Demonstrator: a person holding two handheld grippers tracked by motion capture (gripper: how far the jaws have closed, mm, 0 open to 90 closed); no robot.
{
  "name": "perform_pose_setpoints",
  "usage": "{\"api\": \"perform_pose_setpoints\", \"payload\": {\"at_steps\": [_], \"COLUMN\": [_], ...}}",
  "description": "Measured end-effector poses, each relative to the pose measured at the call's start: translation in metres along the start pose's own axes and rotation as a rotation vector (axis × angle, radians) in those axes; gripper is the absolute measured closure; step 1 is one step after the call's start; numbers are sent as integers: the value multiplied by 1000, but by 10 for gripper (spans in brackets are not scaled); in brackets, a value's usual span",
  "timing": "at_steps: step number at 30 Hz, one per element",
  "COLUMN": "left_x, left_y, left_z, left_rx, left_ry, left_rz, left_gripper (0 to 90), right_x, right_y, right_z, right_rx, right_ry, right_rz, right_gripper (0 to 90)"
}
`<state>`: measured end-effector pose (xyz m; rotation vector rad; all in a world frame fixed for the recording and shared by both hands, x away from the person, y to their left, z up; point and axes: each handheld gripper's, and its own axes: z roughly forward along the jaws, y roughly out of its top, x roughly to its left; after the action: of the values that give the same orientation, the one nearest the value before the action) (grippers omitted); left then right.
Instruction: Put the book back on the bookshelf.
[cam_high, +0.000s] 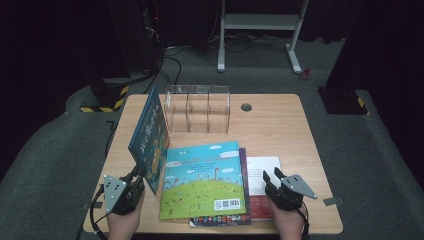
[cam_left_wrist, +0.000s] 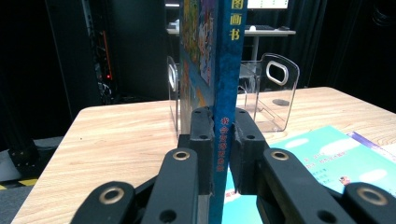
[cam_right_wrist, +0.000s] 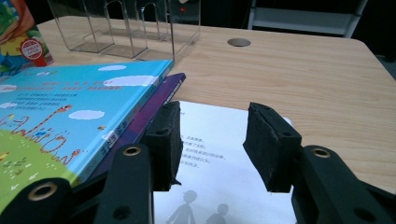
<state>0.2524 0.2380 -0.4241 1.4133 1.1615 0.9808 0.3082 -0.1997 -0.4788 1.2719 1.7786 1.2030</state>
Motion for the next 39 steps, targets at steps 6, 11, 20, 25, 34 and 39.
{"api": "perform_pose_setpoints", "payload": {"at_steps": [6,11,20,25,34,39], "left_x": [2,3,4,4,8,12], "left_y": [2,4,8,9,13,14], "left_z": [0,1,11,18,24,24], "left_rx": [-4,-7,10,13,-1,-1], "left_ry": [-7,-17,-35,-33,-34,-7], "left_rz": [-2,-2,8,22,28,26], "left_gripper": [798,782,726,715,731,769], "right_x": [1,1,1,2,3,3], "right_y": [0,-1,-2,-2,-2,-3], "right_z": [-2,-2,-1,0,1,1], "right_rx": [0,-4,5,7,11,14], "right_ry": [-9,0,1,0,1,-1], "right_rz": [-1,7,10,9,5,4], "right_gripper": [549,545,539,539,538,537]}}
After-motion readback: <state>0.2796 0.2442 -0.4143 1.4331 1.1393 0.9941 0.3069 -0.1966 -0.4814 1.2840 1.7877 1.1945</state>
